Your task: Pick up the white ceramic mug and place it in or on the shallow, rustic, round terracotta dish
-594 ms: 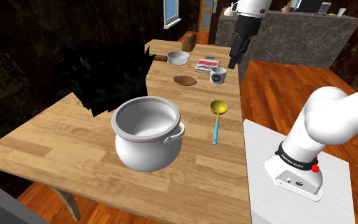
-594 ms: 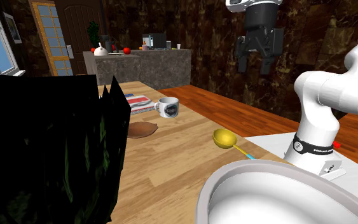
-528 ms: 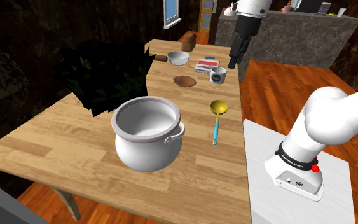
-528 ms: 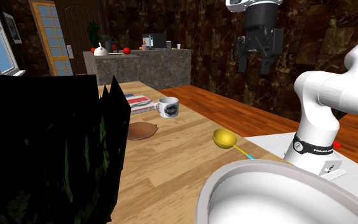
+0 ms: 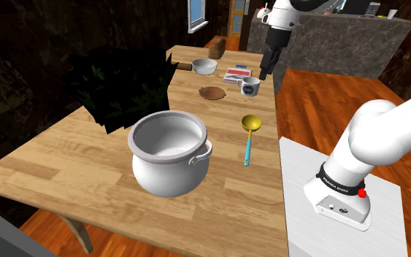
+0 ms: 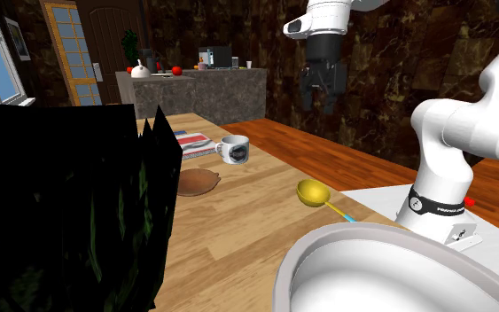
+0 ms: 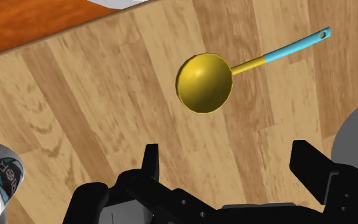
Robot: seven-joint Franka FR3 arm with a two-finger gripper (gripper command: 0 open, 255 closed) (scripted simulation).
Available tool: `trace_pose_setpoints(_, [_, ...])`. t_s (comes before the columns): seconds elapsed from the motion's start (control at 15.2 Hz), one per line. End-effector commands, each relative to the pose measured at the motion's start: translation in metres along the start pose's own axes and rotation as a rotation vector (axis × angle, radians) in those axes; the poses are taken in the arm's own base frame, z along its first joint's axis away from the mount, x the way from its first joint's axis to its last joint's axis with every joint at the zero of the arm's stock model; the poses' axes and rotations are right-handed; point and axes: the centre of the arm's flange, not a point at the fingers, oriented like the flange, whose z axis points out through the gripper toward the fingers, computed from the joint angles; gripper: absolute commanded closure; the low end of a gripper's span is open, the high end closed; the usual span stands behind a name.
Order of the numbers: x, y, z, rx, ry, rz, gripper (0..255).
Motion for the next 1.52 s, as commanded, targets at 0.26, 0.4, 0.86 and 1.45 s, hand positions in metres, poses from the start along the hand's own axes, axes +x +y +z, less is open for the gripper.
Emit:
trace_pose_setpoints(0.26, [0.027,0.07,0.024,-0.009,0.001,-0.003,0])
trace_pose_setpoints(0.4, [0.036,0.093,0.032,-0.012,0.002,-0.004,0])
trace_pose_setpoints(0.86, [0.065,0.174,0.061,-0.022,0.003,-0.007,0])
trace_pose_setpoints(1.45, [0.103,0.279,0.096,-0.034,0.005,-0.012,0])
